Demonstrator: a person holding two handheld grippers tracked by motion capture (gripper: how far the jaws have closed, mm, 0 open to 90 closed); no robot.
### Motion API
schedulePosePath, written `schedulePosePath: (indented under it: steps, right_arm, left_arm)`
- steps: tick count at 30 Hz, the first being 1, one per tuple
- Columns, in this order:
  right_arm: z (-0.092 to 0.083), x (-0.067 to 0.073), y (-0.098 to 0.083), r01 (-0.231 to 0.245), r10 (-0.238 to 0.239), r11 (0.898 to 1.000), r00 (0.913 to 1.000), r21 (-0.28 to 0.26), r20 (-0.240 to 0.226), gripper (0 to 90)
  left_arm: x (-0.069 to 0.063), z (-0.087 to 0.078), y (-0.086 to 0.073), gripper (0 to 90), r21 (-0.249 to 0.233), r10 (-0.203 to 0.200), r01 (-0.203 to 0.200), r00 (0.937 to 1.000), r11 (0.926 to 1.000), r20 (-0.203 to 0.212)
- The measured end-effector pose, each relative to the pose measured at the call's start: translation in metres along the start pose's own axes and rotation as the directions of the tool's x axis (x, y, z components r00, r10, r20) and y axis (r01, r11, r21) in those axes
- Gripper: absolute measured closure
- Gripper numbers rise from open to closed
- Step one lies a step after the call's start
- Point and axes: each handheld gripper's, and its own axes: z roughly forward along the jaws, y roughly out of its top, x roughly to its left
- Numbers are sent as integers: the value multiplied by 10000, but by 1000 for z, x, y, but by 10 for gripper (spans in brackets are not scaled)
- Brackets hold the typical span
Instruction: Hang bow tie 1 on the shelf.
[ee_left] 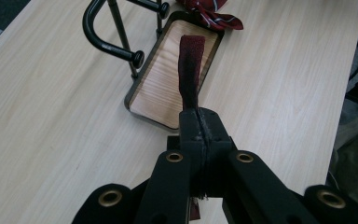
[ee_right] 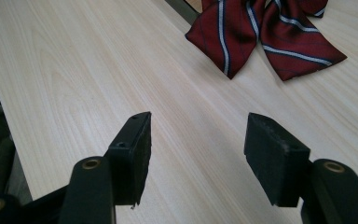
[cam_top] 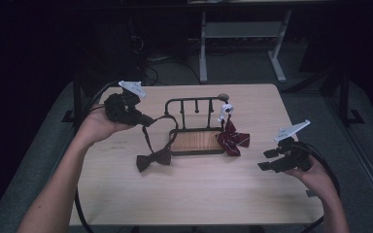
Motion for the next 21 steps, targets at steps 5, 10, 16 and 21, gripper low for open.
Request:
schedulePosePath:
  steps: [5,10,16,21]
  right_arm:
    - [2,-1,2,29,-29,10000,10000,29,-87,411]
    - [3,0,3,98,-98,9999,9999,62,-100,410]
    - [3,0,5,127,-126,9999,9999,31,-99,411]
    - [5,1,7,232,-231,9997,9997,76,-94,411]
  left_arm:
    - [2,0,6,899,66,19,-18,10000,10000,-90]
    - [5,-2,7,898,44,-30,30,9999,10000,-135]
    - [12,-3,9,899,79,-181,183,9996,9998,-235]
    - [20,0,12,899,119,-428,432,9986,9990,-322]
